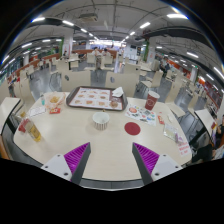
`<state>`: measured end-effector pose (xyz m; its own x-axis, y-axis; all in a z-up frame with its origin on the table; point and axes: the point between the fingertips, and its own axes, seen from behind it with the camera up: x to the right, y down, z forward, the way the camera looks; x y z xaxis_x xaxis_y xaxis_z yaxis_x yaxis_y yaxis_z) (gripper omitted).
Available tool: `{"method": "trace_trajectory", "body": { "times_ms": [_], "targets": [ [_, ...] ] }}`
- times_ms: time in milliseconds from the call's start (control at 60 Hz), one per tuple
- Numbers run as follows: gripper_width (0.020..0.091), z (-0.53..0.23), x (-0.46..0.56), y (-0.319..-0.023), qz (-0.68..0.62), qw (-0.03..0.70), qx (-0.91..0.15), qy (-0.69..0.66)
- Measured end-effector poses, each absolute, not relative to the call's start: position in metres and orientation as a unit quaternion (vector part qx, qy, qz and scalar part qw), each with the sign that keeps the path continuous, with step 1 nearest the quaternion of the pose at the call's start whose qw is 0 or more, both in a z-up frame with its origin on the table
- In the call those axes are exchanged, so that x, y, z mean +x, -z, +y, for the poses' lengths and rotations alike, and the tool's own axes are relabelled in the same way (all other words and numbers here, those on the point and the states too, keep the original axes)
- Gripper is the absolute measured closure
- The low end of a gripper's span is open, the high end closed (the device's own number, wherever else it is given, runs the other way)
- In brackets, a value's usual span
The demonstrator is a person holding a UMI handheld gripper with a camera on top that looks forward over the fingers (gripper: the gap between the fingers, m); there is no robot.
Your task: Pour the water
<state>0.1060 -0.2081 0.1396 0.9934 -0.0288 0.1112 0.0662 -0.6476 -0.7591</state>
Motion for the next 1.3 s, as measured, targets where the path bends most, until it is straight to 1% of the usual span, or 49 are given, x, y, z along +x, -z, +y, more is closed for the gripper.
{"method": "trace_trajectory", "body": {
  "times_ms": [67,217,250,300,400,567,617,817,950,1050,1100,1133,1167,1233,1300],
  "targets": [
    [0.0256,-0.218,0.1,-0.145,-0.006,0.418,-0.906,0.062],
    [0.0253,-0.236,0.055,-0.139,0.007,0.405,-0.911,0.073],
    [0.0254,-0.231,0.068,-0.128,0.005,0.402,-0.913,0.072],
    [0.0256,-0.244,0.04,-0.125,0.005,0.396,-0.915,0.077],
    [0.0258,-0.258,-0.002,-0.109,0.006,0.386,-0.92,0.065],
    [0.0253,-0.269,-0.103,-0.077,-0.005,0.387,-0.922,0.023],
    [0.0251,-0.269,-0.134,-0.074,-0.011,0.393,-0.919,0.013],
    [0.025,-0.222,-0.236,-0.075,-0.033,0.453,-0.89,-0.033],
    [0.025,-0.172,-0.263,-0.074,-0.028,0.495,-0.868,-0.038],
    [0.0253,-0.141,-0.269,-0.063,-0.018,0.511,-0.858,-0.038],
    [0.029,-0.13,-0.27,-0.054,-0.015,0.515,-0.856,-0.038],
    [0.034,-0.123,-0.271,-0.051,-0.015,0.521,-0.852,-0.039],
    [0.0415,-0.118,-0.273,-0.047,-0.015,0.525,-0.85,-0.04],
    [0.0596,-0.113,-0.275,-0.042,-0.016,0.527,-0.849,-0.04],
    [0.0616,-0.111,-0.274,-0.042,-0.022,0.533,-0.845,-0.03]
  ]
}}
